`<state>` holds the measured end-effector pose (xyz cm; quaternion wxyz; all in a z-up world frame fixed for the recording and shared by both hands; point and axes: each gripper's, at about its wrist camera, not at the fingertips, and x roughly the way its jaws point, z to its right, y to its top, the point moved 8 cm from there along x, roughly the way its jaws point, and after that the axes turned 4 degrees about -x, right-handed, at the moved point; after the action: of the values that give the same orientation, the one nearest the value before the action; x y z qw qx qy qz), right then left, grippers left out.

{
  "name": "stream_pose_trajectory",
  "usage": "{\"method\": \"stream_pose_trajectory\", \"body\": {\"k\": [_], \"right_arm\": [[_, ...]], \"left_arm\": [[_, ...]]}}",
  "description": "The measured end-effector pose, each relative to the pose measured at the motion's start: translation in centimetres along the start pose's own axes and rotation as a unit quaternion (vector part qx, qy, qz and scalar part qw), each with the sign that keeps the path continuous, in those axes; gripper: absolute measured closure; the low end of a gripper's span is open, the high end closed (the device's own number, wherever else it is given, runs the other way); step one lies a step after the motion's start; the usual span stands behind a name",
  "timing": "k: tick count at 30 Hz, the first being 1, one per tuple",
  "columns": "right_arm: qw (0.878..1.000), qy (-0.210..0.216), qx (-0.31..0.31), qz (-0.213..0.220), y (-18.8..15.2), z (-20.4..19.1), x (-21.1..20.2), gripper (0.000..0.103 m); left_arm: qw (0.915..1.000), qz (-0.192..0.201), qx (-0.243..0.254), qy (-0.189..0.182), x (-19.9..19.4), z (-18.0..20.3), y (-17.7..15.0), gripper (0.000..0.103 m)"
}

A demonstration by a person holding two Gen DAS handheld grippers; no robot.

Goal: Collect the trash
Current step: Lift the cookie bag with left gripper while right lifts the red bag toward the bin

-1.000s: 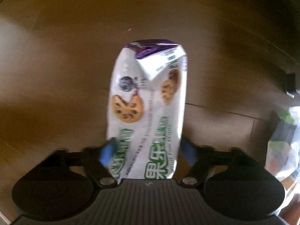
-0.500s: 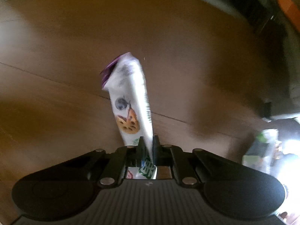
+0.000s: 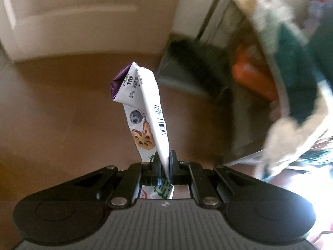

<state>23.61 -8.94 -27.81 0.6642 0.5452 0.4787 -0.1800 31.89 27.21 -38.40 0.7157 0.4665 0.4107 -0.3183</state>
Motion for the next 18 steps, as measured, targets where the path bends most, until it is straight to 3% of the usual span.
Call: {"method": "stream_pose_trajectory", "body": {"k": [11,18], "right_arm": [[0.992,-0.024,-0.031,0.122,4.5,-0.2,-10.1,0.097],[0.974,-0.055,-0.09,0.2,9.9,0.3,-17.4,0.097]], "left_arm": [[0.9883,0.096,0.095,-0.071,-15.5,11.0,4.3,0.097],[0.9697,0.153,0.153,-0.114,-23.9,18.4,7.1,0.097]]}}
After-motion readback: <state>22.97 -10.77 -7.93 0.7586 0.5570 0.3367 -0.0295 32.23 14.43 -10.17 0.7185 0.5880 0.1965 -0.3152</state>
